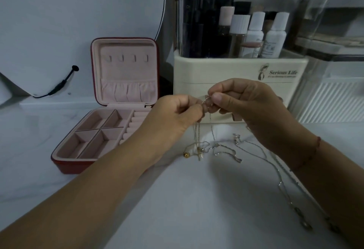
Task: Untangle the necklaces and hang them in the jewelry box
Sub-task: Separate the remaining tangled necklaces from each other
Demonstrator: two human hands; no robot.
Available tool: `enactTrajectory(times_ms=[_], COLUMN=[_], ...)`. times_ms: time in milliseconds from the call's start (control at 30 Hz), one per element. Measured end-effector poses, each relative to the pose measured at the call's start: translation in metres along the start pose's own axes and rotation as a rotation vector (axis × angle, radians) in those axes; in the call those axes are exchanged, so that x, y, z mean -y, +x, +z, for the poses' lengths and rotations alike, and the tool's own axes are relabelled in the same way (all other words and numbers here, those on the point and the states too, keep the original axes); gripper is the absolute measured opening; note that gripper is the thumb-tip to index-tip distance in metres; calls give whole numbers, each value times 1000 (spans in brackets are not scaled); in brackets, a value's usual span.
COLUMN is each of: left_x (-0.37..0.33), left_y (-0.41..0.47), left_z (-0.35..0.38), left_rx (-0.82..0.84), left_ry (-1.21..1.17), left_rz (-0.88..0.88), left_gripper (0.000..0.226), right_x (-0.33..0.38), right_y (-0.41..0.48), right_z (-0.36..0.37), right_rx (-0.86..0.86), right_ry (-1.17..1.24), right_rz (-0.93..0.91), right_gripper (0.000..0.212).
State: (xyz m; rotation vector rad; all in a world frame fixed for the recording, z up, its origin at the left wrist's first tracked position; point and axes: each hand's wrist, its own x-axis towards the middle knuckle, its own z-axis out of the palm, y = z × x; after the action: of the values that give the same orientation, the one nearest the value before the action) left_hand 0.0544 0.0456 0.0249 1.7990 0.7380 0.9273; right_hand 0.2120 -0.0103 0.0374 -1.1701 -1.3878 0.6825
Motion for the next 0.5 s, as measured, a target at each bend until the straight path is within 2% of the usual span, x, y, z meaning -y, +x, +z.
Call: enactTrajectory(times_ms=[100, 167, 367, 433, 500], left_x=[2, 3, 6, 5, 2], left_y=[1, 3, 14, 14, 12], left_z=[-1, -2, -4, -4, -8], left_rx=[-15, -11, 18, 38, 71], left_ry=[-12, -86, -388, -509, -677], left_rz=[-33, -79, -212, -241, -250], left_gripper=[14, 16, 44, 34, 11], right_x=[-3, -3, 1, 3, 5], right_y=[1, 2, 5, 4, 4], right_z=[-2, -3, -7, -8, -10], right_rx=[4, 22, 36, 25, 38], right_ry=[37, 102, 513, 591, 562], right_rz=[38, 72, 147, 172, 189], right_gripper=[12, 12, 11, 11, 11])
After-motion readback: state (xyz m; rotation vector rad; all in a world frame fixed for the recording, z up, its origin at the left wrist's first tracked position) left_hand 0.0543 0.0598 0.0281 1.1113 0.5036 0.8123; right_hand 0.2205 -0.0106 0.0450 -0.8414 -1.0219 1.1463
